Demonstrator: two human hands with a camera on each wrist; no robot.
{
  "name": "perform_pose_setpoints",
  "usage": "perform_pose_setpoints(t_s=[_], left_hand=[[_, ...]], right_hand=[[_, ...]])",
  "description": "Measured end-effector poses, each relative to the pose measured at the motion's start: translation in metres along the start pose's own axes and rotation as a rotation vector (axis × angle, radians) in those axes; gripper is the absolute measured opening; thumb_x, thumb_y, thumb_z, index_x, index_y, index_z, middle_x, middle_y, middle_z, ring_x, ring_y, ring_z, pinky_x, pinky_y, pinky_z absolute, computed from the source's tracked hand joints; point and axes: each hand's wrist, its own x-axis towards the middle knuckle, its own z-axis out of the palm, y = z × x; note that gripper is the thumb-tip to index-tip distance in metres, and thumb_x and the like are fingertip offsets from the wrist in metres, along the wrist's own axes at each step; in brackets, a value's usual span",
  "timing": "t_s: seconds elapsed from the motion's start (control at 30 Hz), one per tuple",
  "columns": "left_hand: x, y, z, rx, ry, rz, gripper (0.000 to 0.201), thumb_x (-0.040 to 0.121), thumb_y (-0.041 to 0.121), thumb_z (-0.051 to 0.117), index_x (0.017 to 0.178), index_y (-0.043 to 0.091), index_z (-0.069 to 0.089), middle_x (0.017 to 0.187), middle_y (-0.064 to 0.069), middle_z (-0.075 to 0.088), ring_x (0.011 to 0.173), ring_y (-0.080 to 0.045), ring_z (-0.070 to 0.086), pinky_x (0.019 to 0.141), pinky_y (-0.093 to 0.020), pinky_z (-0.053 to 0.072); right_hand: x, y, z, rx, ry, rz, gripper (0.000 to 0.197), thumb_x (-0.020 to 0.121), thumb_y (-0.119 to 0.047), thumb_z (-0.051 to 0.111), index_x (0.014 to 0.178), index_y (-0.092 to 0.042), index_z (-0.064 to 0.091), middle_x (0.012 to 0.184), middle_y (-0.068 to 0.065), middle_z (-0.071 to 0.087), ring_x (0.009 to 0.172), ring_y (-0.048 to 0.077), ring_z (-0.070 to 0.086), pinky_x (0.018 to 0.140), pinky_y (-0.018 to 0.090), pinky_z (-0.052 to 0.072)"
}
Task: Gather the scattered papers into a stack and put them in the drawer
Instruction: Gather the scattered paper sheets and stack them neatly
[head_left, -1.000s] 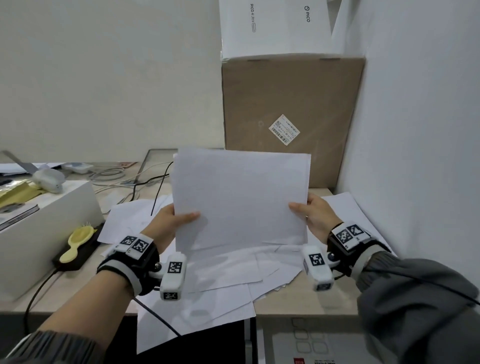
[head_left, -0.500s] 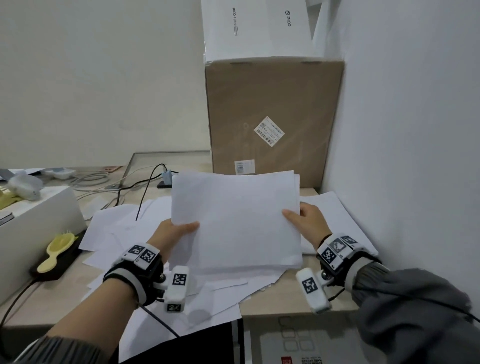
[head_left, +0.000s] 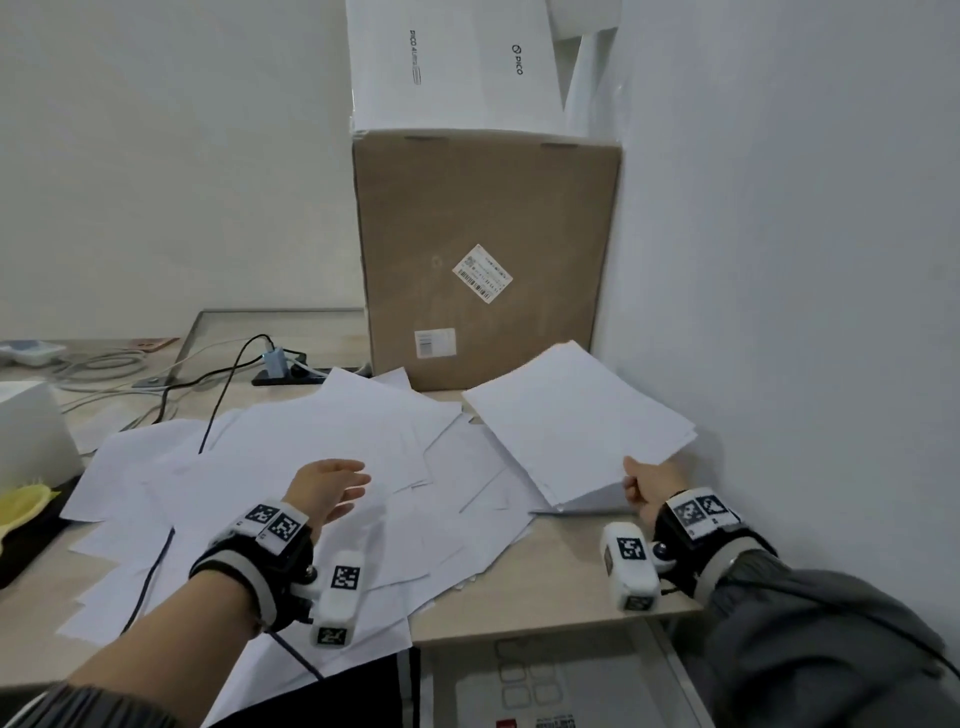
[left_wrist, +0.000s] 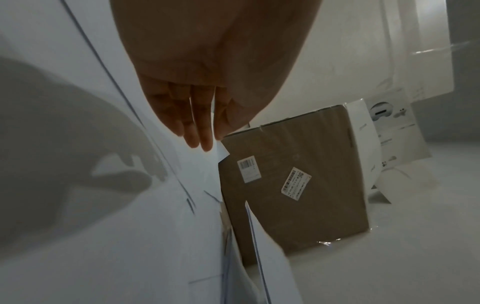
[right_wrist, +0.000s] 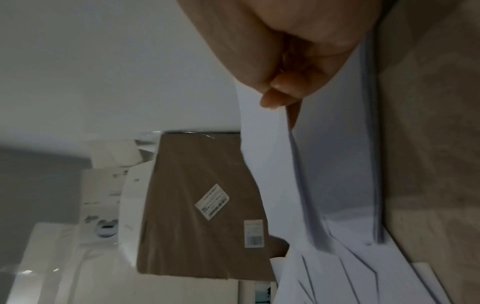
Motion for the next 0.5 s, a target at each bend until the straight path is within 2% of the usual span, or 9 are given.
perform_pose_setpoints(t_s=[0.07, 0.1, 0.13, 0.17, 0.2, 0.27, 0.3, 0.4, 0.5], left_hand=[[-0.003, -0.005, -0.003, 0.041, 0.005, 0.000, 0.020, 0.093, 0.004, 0.054, 0.112, 0.005, 0.061, 0.107, -0.014, 0.065, 0.099, -0.026, 0.058, 0.087, -0.033, 0.044], [-0.005, -0.008, -0.006, 0.060, 0.017, -0.002, 0.020, 0.094, 0.004, 0.053, 0.112, 0.005, 0.061, 0.107, -0.014, 0.065, 0.099, -0.025, 0.058, 0.086, -0.032, 0.044], [-0.006, -0.010, -0.011, 0.081, 0.033, -0.004, 0.021, 0.094, 0.004, 0.052, 0.112, 0.005, 0.061, 0.107, -0.014, 0.065, 0.098, -0.025, 0.057, 0.085, -0.032, 0.044], [-0.007, -0.013, -0.017, 0.110, 0.053, -0.003, 0.021, 0.093, 0.004, 0.052, 0.112, 0.004, 0.062, 0.106, -0.014, 0.064, 0.097, -0.025, 0.057, 0.082, -0.030, 0.045], [-0.006, -0.015, -0.025, 0.141, 0.078, 0.000, 0.022, 0.093, 0.003, 0.053, 0.112, 0.003, 0.063, 0.105, -0.015, 0.064, 0.095, -0.025, 0.056, 0.078, -0.029, 0.045], [-0.002, -0.023, -0.044, 0.221, 0.146, 0.016, 0.025, 0.090, 0.000, 0.055, 0.114, -0.001, 0.065, 0.102, -0.018, 0.063, 0.092, -0.025, 0.054, 0.074, -0.028, 0.044], [0.001, -0.026, -0.055, 0.265, 0.186, 0.024, 0.027, 0.089, -0.001, 0.055, 0.114, -0.002, 0.065, 0.105, -0.021, 0.064, 0.093, -0.026, 0.054, 0.078, -0.029, 0.044], [0.004, -0.029, -0.082, 0.412, 0.272, 0.005, 0.035, 0.089, -0.001, 0.055, 0.122, -0.003, 0.061, 0.129, -0.022, 0.058, 0.117, -0.033, 0.054, 0.099, -0.033, 0.040], [0.007, -0.030, -0.099, 0.538, 0.271, -0.063, 0.047, 0.091, 0.009, 0.057, 0.137, -0.001, 0.048, 0.145, -0.019, 0.043, 0.134, -0.032, 0.040, 0.108, -0.032, 0.030]], right_hand=[[-0.001, 0.005, 0.010, 0.067, 0.022, -0.017, 0.026, 0.098, -0.009, 0.046, 0.074, -0.001, 0.051, 0.074, 0.013, 0.055, 0.047, 0.016, 0.056, 0.032, 0.015, 0.040], [0.000, 0.009, 0.012, 0.009, -0.003, -0.020, 0.024, 0.101, -0.013, 0.042, 0.087, 0.001, 0.056, 0.090, 0.016, 0.061, 0.070, 0.023, 0.062, 0.049, 0.018, 0.050], [-0.008, 0.008, 0.013, 0.013, -0.043, 0.030, 0.030, 0.102, -0.021, 0.036, 0.106, 0.001, 0.056, 0.110, 0.016, 0.062, 0.096, 0.028, 0.062, 0.073, 0.018, 0.050], [-0.002, 0.013, 0.012, -0.153, -0.036, -0.028, 0.039, 0.103, -0.029, 0.033, 0.122, -0.001, 0.050, 0.127, 0.014, 0.057, 0.115, 0.029, 0.056, 0.090, 0.024, 0.045], [0.003, 0.020, 0.011, -0.208, -0.048, -0.011, 0.044, 0.102, -0.032, 0.034, 0.131, -0.002, 0.044, 0.135, 0.014, 0.052, 0.123, 0.029, 0.051, 0.093, 0.027, 0.044], [0.011, 0.027, 0.012, -0.197, -0.080, 0.052, 0.049, 0.095, -0.025, 0.050, 0.136, 0.001, 0.042, 0.138, 0.018, 0.049, 0.123, 0.033, 0.052, 0.075, 0.030, 0.050], [0.009, 0.028, 0.016, -0.271, -0.056, 0.036, 0.052, 0.090, -0.022, 0.057, 0.134, 0.002, 0.044, 0.135, 0.020, 0.051, 0.118, 0.034, 0.055, 0.068, 0.031, 0.049], [-0.004, 0.021, 0.039, -0.380, -0.044, -0.059, 0.047, 0.082, -0.012, 0.064, 0.124, 0.006, 0.053, 0.108, 0.020, 0.058, 0.093, 0.028, 0.053, 0.074, 0.037, 0.048], [-0.031, 0.011, 0.078, -0.481, -0.207, -0.249, 0.033, 0.082, -0.007, 0.062, 0.115, -0.003, 0.056, 0.108, 0.018, 0.060, 0.096, 0.029, 0.056, 0.077, 0.036, 0.045]])
